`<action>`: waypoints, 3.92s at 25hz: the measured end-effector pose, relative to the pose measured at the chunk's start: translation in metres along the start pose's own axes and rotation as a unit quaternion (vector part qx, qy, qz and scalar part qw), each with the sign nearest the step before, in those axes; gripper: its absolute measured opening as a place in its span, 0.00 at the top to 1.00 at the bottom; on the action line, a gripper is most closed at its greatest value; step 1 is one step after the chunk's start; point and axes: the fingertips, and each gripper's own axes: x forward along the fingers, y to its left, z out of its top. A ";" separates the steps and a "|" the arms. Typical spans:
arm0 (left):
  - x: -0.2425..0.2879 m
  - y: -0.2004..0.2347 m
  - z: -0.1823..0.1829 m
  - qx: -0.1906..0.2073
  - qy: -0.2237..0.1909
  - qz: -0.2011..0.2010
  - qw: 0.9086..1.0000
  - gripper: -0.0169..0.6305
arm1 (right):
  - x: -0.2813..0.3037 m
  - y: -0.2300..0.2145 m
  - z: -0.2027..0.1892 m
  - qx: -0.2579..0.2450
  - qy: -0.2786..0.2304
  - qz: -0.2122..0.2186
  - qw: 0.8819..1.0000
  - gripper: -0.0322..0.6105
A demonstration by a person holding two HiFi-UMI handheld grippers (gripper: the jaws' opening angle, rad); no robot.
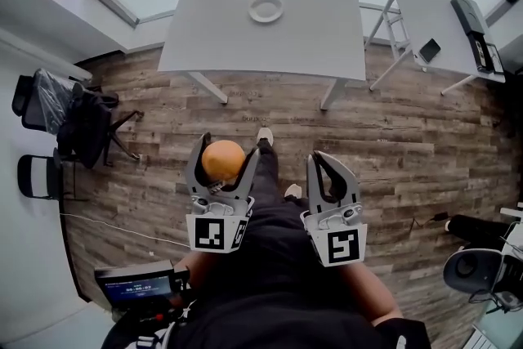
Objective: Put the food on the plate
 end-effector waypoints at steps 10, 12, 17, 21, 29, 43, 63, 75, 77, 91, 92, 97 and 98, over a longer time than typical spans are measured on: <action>0.061 0.017 -0.003 -0.003 -0.005 -0.006 1.000 0.40 | 0.056 -0.041 -0.005 0.023 0.003 -0.017 1.000 0.94; 0.076 0.029 -0.006 -0.007 -0.001 -0.006 1.000 0.40 | 0.079 -0.043 -0.007 0.024 0.011 -0.012 1.000 0.94; 0.110 0.066 -0.010 -0.015 0.011 0.005 1.000 0.40 | 0.137 -0.049 -0.014 0.025 0.032 -0.002 0.999 0.94; 0.138 0.100 -0.014 -0.027 0.018 0.016 0.999 0.40 | 0.183 -0.056 -0.020 0.025 0.048 -0.002 0.999 0.94; 0.185 0.163 -0.026 -0.044 0.027 0.020 0.998 0.40 | 0.267 -0.056 -0.028 0.032 0.072 -0.001 0.997 0.94; 0.266 0.246 -0.029 -0.060 0.019 -0.006 0.998 0.40 | 0.370 -0.066 -0.039 0.029 0.107 -0.031 0.993 0.94; 0.282 0.291 -0.045 -0.075 0.045 0.026 0.996 0.40 | 0.421 -0.065 -0.059 0.035 0.116 -0.019 0.992 0.94; 0.319 0.251 -0.039 -0.064 0.039 0.000 0.997 0.40 | 0.420 -0.071 -0.035 0.010 0.088 0.017 0.996 0.94; 0.330 0.232 -0.041 -0.066 0.041 -0.007 0.997 0.40 | 0.413 -0.086 -0.031 0.010 0.083 0.013 0.996 0.94; 0.395 0.176 -0.056 -0.066 0.050 -0.035 0.996 0.40 | 0.413 -0.146 -0.025 0.004 0.061 0.005 0.998 0.94; 0.399 0.174 -0.058 -0.068 0.052 -0.035 0.996 0.40 | 0.414 -0.148 -0.025 0.003 0.061 0.006 0.998 0.94; 0.402 0.174 -0.067 -0.069 0.065 -0.038 0.995 0.40 | 0.414 -0.147 -0.019 -0.005 0.059 0.013 0.998 0.94; 0.403 0.173 -0.069 -0.068 0.067 -0.039 0.995 0.40 | 0.414 -0.147 -0.019 -0.006 0.060 0.013 0.998 0.94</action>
